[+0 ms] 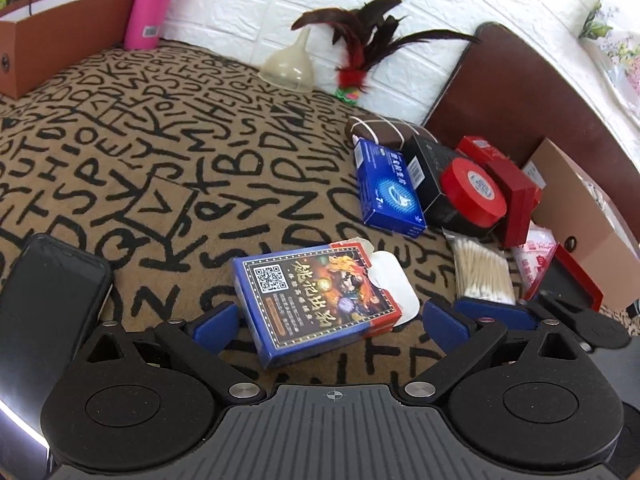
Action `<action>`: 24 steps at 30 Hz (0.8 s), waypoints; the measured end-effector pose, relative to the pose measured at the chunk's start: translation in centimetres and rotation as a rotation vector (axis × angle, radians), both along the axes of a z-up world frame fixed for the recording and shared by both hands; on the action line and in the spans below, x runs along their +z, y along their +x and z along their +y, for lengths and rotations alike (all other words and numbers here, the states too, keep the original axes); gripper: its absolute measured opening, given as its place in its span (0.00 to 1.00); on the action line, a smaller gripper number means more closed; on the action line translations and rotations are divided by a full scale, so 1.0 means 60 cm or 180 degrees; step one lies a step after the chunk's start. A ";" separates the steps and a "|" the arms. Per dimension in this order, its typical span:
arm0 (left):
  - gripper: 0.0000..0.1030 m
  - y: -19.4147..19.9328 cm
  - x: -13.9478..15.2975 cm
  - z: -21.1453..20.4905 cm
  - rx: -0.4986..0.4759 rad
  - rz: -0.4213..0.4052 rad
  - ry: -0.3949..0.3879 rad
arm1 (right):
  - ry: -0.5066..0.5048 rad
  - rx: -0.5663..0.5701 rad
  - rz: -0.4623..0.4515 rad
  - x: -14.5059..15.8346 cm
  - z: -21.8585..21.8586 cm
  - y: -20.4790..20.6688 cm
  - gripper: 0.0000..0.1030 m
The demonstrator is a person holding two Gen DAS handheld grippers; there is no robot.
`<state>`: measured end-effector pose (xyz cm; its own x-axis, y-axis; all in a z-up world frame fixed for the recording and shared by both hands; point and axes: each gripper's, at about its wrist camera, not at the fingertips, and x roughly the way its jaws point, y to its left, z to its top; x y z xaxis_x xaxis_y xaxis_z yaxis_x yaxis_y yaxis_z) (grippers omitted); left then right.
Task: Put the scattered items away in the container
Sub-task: 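Move both grippers back to the card-game box on the bed, then grasp the blue card-game box with both grippers and lift it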
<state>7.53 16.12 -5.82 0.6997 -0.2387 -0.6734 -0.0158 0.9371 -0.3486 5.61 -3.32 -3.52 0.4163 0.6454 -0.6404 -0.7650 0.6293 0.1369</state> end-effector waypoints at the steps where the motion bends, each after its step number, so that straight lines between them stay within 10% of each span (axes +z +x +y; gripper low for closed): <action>1: 0.99 0.002 -0.001 0.000 -0.0026 -0.0011 0.0018 | -0.0013 0.0010 0.0013 -0.002 0.005 0.005 0.98; 12: 0.82 0.010 0.001 -0.006 -0.0176 0.0017 0.0157 | -0.0043 0.0182 0.0092 -0.019 0.040 0.022 0.77; 24: 0.84 -0.010 0.000 -0.070 -0.0501 0.0049 0.0302 | -0.0133 -0.0060 0.0114 -0.015 -0.023 -0.011 0.52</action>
<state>6.90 11.92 -5.82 0.6480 -0.2795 -0.7085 0.1291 0.9571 -0.2595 4.96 -4.72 -4.39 0.4046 0.6100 -0.6813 -0.7479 0.6494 0.1373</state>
